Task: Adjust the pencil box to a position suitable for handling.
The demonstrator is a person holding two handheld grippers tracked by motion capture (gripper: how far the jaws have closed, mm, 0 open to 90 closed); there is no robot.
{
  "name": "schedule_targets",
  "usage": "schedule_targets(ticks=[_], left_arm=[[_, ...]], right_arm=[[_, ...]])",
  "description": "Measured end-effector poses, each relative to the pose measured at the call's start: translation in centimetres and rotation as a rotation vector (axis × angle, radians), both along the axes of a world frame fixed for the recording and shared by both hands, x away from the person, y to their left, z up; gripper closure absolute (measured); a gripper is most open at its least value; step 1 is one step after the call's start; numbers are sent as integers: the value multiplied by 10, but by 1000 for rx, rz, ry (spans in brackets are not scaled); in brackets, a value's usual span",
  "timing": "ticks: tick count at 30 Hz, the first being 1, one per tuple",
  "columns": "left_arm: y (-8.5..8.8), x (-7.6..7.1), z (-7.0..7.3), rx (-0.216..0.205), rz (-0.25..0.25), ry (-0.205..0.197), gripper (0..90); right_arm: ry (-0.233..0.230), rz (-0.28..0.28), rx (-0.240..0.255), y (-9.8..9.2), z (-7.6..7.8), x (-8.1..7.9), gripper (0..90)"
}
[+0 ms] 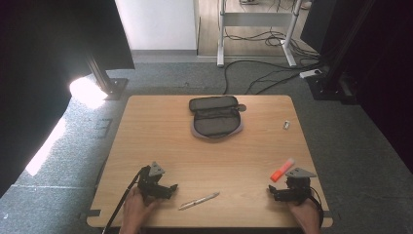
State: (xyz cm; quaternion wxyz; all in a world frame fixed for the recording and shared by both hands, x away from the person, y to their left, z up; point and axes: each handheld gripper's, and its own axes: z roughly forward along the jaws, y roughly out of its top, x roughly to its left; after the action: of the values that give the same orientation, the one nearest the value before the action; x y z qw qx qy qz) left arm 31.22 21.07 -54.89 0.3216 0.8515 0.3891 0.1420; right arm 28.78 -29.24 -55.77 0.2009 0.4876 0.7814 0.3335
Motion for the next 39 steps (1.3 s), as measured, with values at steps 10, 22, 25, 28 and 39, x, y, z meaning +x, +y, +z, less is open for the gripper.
schedule_targets(ticks=[10, 22, 25, 28, 39], left_arm=[[-2, 3, 0, -1, -12, -1, 0], [-6, 4, 2, -2, 46, -5, 29], [-6, 6, 5, -15, 44, 6, 46], [-8, 8, 11, -45, 33, 0, 58], [-32, 28, 34, -67, -43, -14, 98]], right_arm=[[0, 10, 1, 0, 0, 0, 0], [0, 10, 1, 0, 0, 0, 0], [0, 10, 1, 0, 0, 0, 0], [0, 10, 1, 0, 0, 0, 0], [0, 10, 1, 0, 0, 0, 0]])
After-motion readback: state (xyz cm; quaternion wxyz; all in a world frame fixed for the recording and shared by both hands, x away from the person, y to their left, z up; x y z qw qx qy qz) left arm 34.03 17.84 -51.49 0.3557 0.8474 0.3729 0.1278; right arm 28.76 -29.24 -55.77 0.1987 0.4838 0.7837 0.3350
